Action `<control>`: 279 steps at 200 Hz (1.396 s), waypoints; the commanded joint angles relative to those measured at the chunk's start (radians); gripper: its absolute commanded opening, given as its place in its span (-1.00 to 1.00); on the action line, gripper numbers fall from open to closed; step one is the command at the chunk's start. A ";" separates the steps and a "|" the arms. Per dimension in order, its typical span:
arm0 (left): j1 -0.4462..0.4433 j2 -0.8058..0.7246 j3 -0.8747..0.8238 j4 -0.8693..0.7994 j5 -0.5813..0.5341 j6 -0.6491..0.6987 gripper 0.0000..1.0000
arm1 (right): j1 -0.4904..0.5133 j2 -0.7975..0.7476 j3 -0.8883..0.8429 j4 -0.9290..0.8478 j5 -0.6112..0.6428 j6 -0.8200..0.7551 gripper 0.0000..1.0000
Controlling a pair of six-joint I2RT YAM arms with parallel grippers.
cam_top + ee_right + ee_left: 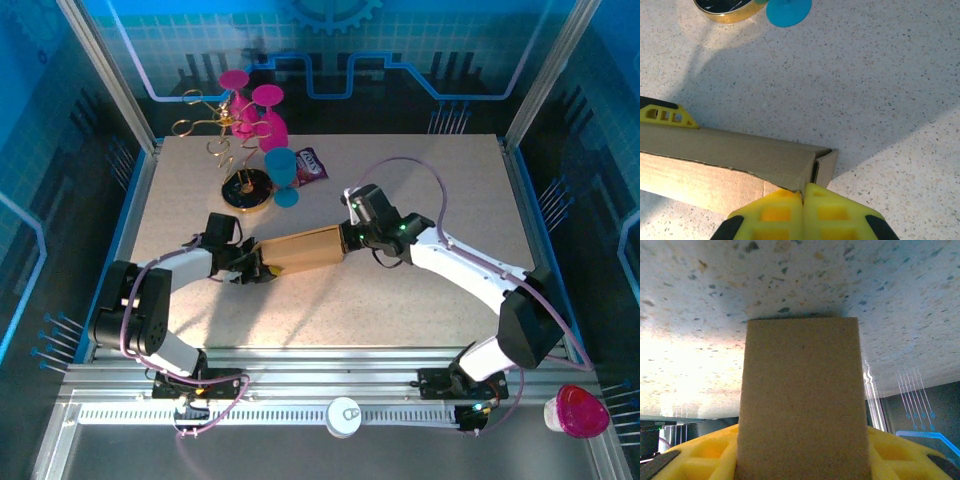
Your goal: Fold the paper box
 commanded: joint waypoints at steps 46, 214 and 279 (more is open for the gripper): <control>0.038 0.074 -0.014 0.077 0.004 -0.044 0.13 | 0.053 -0.005 -0.111 0.063 0.075 0.007 -1.00; 0.246 -0.245 0.132 -0.514 -0.092 0.546 0.68 | 0.058 0.078 -0.005 -0.002 0.122 0.004 -1.00; 0.163 -0.377 0.463 -0.849 -0.473 1.183 0.03 | 0.059 0.094 0.017 -0.029 0.134 0.007 -1.00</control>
